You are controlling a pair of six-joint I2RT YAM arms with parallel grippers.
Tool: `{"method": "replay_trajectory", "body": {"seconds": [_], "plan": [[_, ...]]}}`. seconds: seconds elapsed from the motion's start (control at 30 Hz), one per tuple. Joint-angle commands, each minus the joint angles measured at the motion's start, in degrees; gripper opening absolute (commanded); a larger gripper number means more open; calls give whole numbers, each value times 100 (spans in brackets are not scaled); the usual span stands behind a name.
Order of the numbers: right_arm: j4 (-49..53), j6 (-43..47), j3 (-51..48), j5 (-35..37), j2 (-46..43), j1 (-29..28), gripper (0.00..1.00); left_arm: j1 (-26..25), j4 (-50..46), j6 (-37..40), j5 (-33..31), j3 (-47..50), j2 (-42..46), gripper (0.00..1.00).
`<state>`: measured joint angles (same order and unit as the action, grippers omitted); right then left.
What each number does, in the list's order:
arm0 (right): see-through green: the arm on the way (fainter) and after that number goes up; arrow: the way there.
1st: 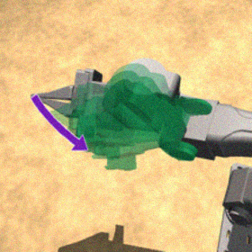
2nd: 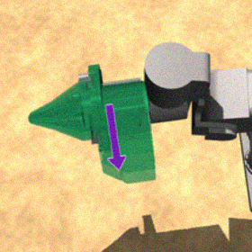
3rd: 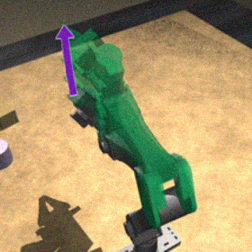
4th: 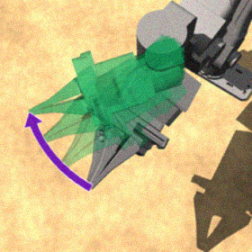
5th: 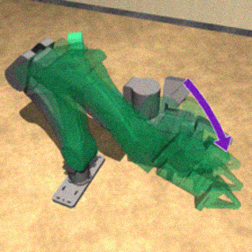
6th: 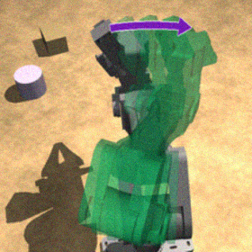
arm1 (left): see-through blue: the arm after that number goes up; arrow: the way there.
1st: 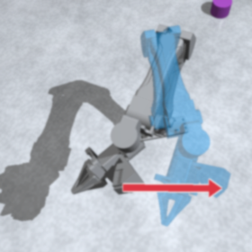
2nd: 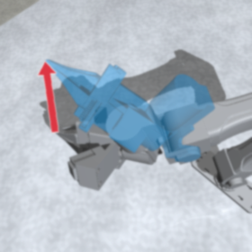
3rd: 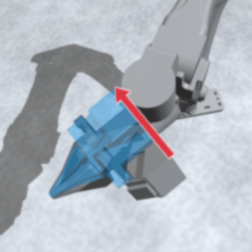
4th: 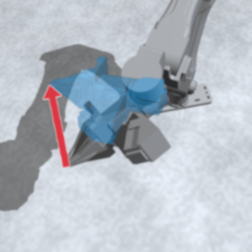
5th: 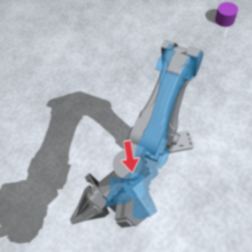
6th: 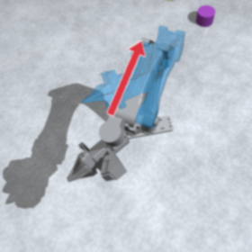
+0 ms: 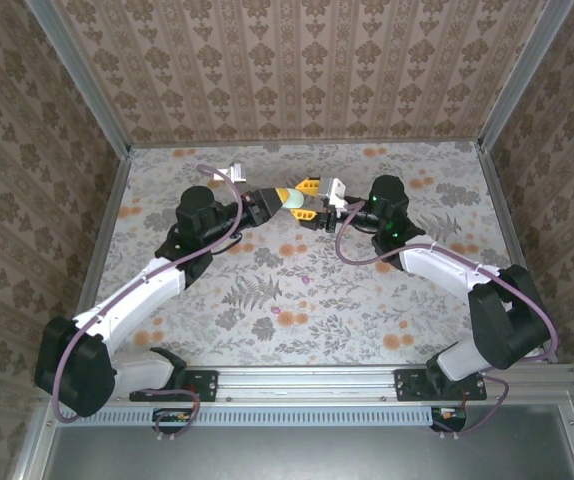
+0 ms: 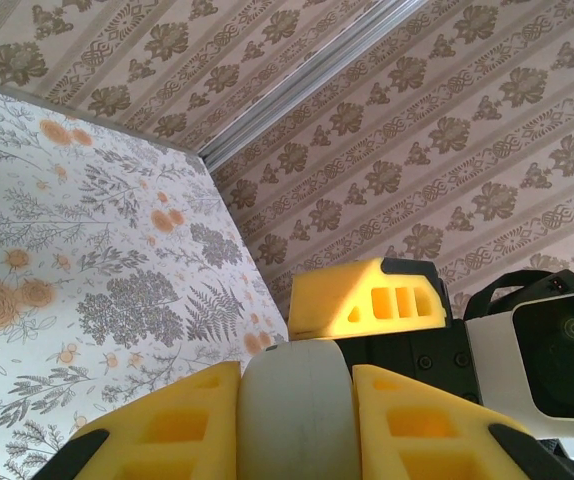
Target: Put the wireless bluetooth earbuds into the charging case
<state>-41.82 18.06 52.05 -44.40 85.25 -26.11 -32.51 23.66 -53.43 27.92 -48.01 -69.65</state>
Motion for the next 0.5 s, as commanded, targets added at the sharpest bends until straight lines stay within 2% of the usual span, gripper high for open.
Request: {"method": "replay_trajectory", "body": {"seconds": [0.0, 0.1, 0.47], "plan": [[-6, 145, 176, -138, 31, -26, 51, 19, 205, -105, 146, -19, 15, 18], [138, 249, 198, -139, 18, -26, 56, 26, 227, -133, 170, -17, 21, 18], [190, 364, 226, 23, -16, -35, 53, 26, 269, -146, 178, -25, 39, 18]]}}
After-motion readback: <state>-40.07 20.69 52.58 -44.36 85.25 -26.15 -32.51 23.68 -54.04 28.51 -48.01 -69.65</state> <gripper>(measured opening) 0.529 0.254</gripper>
